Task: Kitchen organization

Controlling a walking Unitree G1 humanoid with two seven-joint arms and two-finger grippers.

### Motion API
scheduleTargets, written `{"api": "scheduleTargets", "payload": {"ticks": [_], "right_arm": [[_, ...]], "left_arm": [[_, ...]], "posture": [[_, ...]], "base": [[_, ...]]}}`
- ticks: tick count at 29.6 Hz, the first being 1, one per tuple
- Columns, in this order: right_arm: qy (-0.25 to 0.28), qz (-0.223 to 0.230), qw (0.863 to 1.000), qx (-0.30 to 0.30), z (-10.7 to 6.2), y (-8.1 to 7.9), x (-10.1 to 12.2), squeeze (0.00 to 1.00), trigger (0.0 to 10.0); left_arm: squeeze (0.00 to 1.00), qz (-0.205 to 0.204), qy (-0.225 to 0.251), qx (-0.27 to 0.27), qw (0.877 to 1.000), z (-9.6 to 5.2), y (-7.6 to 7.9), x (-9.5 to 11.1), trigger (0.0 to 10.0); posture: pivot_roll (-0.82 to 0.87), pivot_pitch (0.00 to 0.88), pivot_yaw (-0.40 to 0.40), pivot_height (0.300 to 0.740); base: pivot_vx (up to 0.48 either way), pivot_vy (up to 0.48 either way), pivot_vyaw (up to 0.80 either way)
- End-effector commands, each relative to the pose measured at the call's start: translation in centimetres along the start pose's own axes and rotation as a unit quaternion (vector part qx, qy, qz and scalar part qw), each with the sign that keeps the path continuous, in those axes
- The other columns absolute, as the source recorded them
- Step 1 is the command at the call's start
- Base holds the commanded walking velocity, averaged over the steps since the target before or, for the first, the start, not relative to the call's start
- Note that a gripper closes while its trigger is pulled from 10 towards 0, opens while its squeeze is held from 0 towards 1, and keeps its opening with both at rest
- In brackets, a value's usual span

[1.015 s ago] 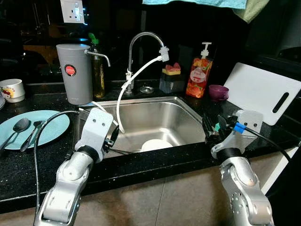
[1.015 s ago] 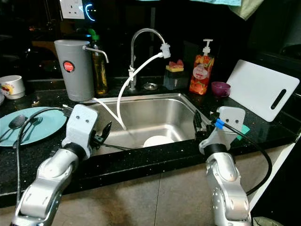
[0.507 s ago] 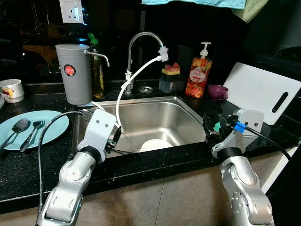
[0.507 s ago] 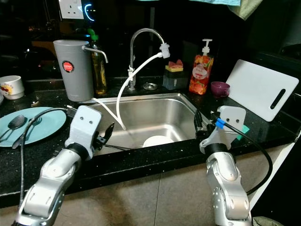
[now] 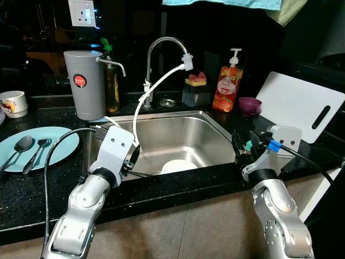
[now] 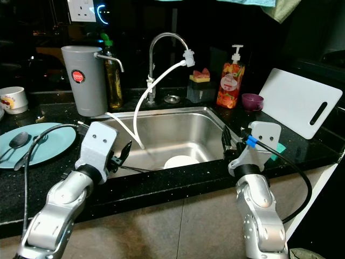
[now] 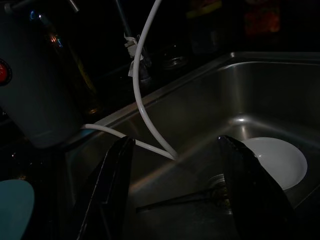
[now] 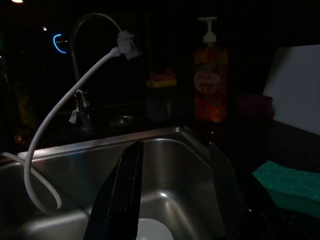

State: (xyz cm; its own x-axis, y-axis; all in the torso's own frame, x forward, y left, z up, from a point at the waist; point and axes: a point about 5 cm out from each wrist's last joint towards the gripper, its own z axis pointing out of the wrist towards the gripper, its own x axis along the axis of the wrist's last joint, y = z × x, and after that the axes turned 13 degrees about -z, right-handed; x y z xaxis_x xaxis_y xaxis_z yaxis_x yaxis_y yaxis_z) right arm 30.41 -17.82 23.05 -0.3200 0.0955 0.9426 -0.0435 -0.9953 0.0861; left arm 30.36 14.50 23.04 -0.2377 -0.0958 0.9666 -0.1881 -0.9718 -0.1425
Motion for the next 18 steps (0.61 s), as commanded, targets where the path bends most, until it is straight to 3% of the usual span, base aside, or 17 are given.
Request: {"api": "scheduleTargets", "payload": {"ticks": [1, 18], "right_arm": [[-0.005, -0.002, 1.000, -0.003, -0.08, 0.14, -0.28, 0.00, 10.0], [-0.004, -0.006, 1.000, 0.007, 0.19, 0.16, -0.15, 0.00, 10.0]], "left_arm": [[0.00, 0.006, 0.000, -0.008, 1.000, 0.16, 0.33, 0.00, 10.0], [0.00, 0.002, -0.001, -0.002, 1.000, -0.05, 0.31, -0.11, 10.0]], "posture": [[0.16, 0.000, -0.063, 0.740], [0.16, 0.001, -0.078, 0.740]], "base": [[0.000, 0.000, 0.00], [0.000, 0.000, 0.00]]}}
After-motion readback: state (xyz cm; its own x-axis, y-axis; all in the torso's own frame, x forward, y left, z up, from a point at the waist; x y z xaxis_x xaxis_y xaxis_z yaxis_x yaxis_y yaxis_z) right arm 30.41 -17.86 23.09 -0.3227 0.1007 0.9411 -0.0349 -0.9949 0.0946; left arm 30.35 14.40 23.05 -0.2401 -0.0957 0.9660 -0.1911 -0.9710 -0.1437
